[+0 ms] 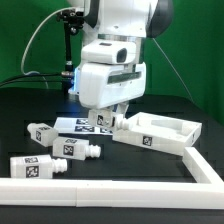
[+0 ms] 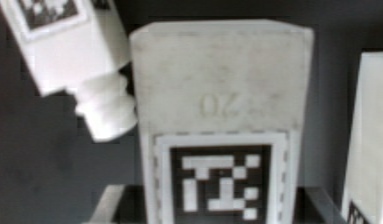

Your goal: Assemble one leg

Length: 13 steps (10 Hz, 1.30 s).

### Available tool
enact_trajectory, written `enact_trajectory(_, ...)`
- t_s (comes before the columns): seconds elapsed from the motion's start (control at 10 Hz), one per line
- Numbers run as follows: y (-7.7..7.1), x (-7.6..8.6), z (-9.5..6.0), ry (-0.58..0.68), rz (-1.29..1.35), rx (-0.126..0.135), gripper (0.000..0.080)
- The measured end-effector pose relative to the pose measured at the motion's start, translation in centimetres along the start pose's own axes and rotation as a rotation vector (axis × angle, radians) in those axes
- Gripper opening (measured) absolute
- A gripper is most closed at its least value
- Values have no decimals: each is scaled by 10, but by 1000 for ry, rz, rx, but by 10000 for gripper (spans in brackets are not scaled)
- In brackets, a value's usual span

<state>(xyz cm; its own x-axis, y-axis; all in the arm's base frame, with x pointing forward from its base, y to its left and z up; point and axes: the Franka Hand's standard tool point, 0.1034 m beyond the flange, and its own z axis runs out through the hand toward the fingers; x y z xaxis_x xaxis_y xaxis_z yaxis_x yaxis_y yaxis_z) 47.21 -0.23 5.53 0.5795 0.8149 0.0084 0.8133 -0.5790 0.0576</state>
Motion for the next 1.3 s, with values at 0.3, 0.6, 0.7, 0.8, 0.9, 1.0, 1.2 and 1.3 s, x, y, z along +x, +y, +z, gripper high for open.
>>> enact_trajectory(0.3,-10,-57,13,-35,69,27,285)
enact_trajectory(0.6,-15,-73,36,-51,86,60,285)
enact_trajectory(0.7,-15,-72,36,-50,85,59,285)
enact_trajectory(0.8,-16,-72,37,-51,84,61,407)
enact_trajectory(0.9,-16,-72,37,-51,84,61,407)
enact_trajectory(1.0,-16,-72,37,-51,84,61,589)
enact_trajectory(1.2,-17,-72,27,-48,155,49,630)
enact_trajectory(1.3,-26,-71,9,-40,243,29,645)
